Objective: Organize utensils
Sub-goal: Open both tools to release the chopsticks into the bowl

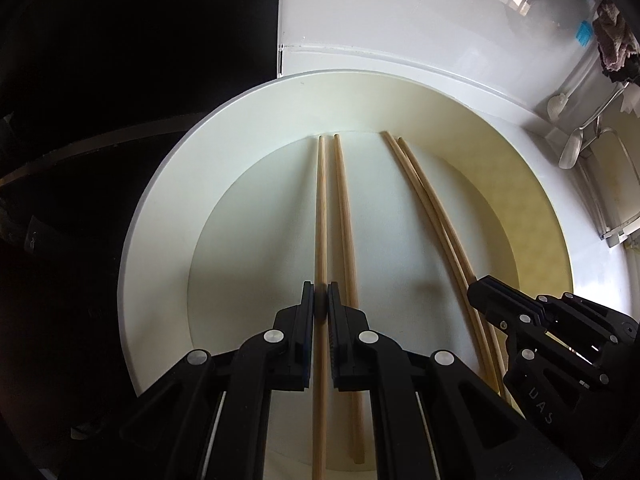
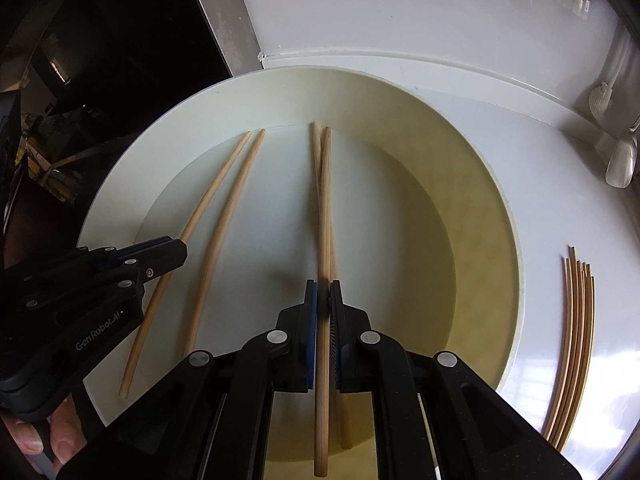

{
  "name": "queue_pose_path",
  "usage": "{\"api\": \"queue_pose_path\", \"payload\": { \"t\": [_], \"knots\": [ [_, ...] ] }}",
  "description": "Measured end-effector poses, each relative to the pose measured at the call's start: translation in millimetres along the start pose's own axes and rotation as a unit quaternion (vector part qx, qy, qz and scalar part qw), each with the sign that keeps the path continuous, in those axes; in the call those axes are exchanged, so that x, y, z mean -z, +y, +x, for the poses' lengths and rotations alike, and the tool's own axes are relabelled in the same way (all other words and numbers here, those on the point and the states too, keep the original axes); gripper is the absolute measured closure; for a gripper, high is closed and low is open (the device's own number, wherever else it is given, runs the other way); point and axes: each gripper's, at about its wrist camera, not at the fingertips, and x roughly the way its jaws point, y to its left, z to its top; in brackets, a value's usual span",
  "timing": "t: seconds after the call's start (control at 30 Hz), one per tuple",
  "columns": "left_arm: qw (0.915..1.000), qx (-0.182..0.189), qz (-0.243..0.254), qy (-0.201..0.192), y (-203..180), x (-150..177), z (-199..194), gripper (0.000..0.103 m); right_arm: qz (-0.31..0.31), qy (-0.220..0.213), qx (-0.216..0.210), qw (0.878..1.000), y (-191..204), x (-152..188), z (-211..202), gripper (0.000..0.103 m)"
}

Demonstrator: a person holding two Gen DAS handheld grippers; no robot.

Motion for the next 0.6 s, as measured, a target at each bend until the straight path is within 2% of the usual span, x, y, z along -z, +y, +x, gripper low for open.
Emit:
{"api": "queue_pose_path", "payload": {
  "t": [0.07, 0.13, 0.23, 0.37, 0.43, 0.6],
  "knots": [
    [1.0000, 0.001, -0.002, -0.002, 1.0, 0.3, -0.8, 0.091, -0.001, -0.002, 0.004, 1.000, -0.6, 0.3, -1.8, 0.097],
    [0.9999, -0.005, -0.002, -0.011, 0.2, -0.2, -4.9, 0.068, 0.001, -0.009, 0.012, 1.000, -2.3, -1.0, -4.0, 0.091],
    [0.9994, -0.012, -0.008, -0.030, 4.6, -0.4, -17.7, 0.040, 0.004, -0.021, 0.017, 1.000, -4.8, -2.1, -10.5, 0.084],
    [0.9988, -0.015, -0.014, -0.045, 11.3, 0.3, -33.8, 0.035, 0.004, -0.033, 0.019, 0.999, -5.7, 0.9, -24.4, 0.079],
    [0.9985, -0.017, -0.016, -0.050, 11.8, 1.8, -40.2, 0.029, 0.007, -0.039, 0.016, 0.999, -7.2, 5.5, -32.9, 0.074],
    [0.9973, -0.024, -0.017, -0.067, 9.1, 9.4, -58.1, 0.027, 0.005, -0.052, 0.008, 0.999, -7.1, 17.5, -49.9, 0.071]
  ]
}}
